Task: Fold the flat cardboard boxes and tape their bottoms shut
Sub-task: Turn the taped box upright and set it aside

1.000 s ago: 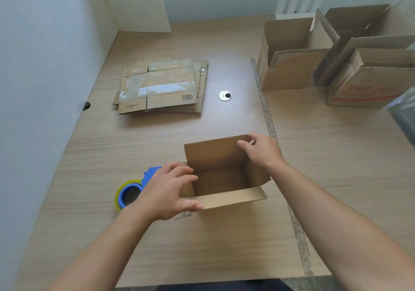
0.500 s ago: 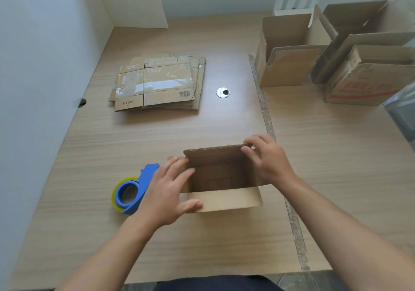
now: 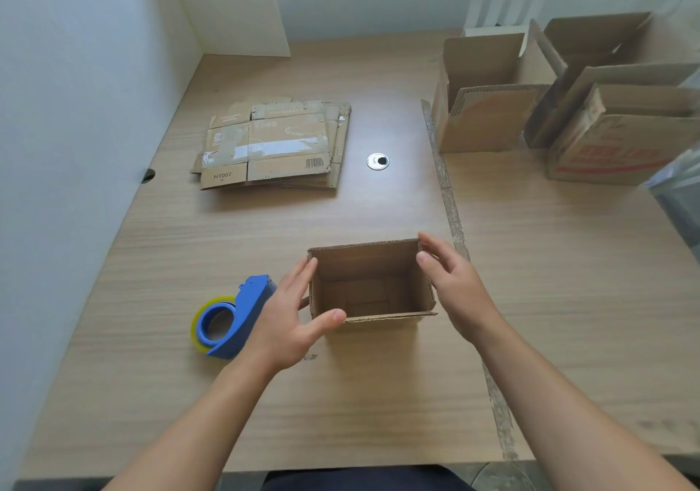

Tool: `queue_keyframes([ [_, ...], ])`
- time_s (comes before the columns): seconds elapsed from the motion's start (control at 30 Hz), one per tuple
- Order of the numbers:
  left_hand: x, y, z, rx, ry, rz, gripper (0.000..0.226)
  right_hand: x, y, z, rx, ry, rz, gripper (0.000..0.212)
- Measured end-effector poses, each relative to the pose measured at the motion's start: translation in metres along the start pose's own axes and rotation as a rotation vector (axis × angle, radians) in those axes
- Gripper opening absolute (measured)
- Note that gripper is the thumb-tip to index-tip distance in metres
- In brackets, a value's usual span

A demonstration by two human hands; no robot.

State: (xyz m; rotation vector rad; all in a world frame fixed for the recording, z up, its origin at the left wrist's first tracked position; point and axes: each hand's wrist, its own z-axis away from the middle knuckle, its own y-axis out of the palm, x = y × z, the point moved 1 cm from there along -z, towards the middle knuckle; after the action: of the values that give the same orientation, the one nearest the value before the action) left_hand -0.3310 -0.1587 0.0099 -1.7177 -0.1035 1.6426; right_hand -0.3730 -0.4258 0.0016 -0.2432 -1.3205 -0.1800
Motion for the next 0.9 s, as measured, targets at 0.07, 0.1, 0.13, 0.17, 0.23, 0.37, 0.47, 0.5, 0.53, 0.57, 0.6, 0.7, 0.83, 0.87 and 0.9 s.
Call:
queue_keyframes([
  [0.07, 0.002, -0.001, -0.001, 0.066, 0.010, -0.069, 0.106, -0.002, 0.002, 0.003, 0.000, -0.011, 0.061, 0.045],
  [0.1, 0.003, 0.000, -0.002, 0.106, 0.025, -0.138, 0.107, -0.003, 0.003, 0.003, -0.010, -0.015, 0.077, 0.046],
  [0.13, 0.003, 0.001, -0.003, 0.131, 0.038, -0.199, 0.105, -0.002, 0.003, 0.003, -0.024, -0.023, 0.100, 0.046],
  [0.17, 0.004, 0.001, -0.005, 0.129, 0.041, -0.223, 0.103, -0.001, 0.004, 0.002, -0.033, -0.036, 0.133, 0.046],
  [0.23, 0.006, 0.002, -0.005, 0.066, 0.019, -0.145, 0.101, 0.000, 0.006, 0.003, -0.018, -0.062, 0.182, 0.048],
  [0.37, 0.015, 0.002, 0.004, -0.001, -0.079, 0.070, 0.109, -0.013, -0.002, 0.011, -0.058, -0.024, -0.091, 0.043],
  [0.47, 0.024, 0.004, 0.012, 0.028, -0.132, 0.171, 0.118, -0.040, -0.017, 0.021, -0.153, 0.060, -0.191, 0.032],
  [0.5, 0.026, 0.005, 0.013, 0.050, -0.148, 0.198, 0.119, -0.050, -0.021, 0.026, -0.140, 0.087, -0.152, 0.033],
  [0.53, 0.028, 0.006, 0.013, 0.078, -0.155, 0.214, 0.118, -0.058, -0.023, 0.031, -0.094, 0.113, -0.077, 0.043],
  [0.57, 0.030, 0.008, 0.012, 0.102, -0.155, 0.217, 0.114, -0.064, -0.022, 0.037, -0.017, 0.118, 0.017, 0.055],
  [0.6, 0.030, 0.011, 0.011, 0.107, -0.153, 0.214, 0.108, -0.065, -0.018, 0.043, 0.069, 0.107, 0.121, 0.063],
  [0.7, 0.024, 0.014, 0.001, 0.014, -0.176, 0.220, 0.081, -0.054, 0.000, 0.050, 0.163, 0.052, 0.228, 0.059],
  [0.83, 0.013, 0.013, -0.013, -0.019, -0.194, 0.320, 0.045, -0.040, 0.008, 0.046, 0.007, -0.010, 0.130, 0.091],
  [0.87, 0.011, 0.014, -0.015, -0.007, -0.198, 0.360, 0.040, -0.035, 0.008, 0.046, -0.025, -0.035, 0.135, 0.094],
  [0.9, 0.009, 0.014, -0.016, 0.010, -0.196, 0.392, 0.037, -0.031, 0.007, 0.046, -0.052, -0.045, 0.123, 0.093],
])
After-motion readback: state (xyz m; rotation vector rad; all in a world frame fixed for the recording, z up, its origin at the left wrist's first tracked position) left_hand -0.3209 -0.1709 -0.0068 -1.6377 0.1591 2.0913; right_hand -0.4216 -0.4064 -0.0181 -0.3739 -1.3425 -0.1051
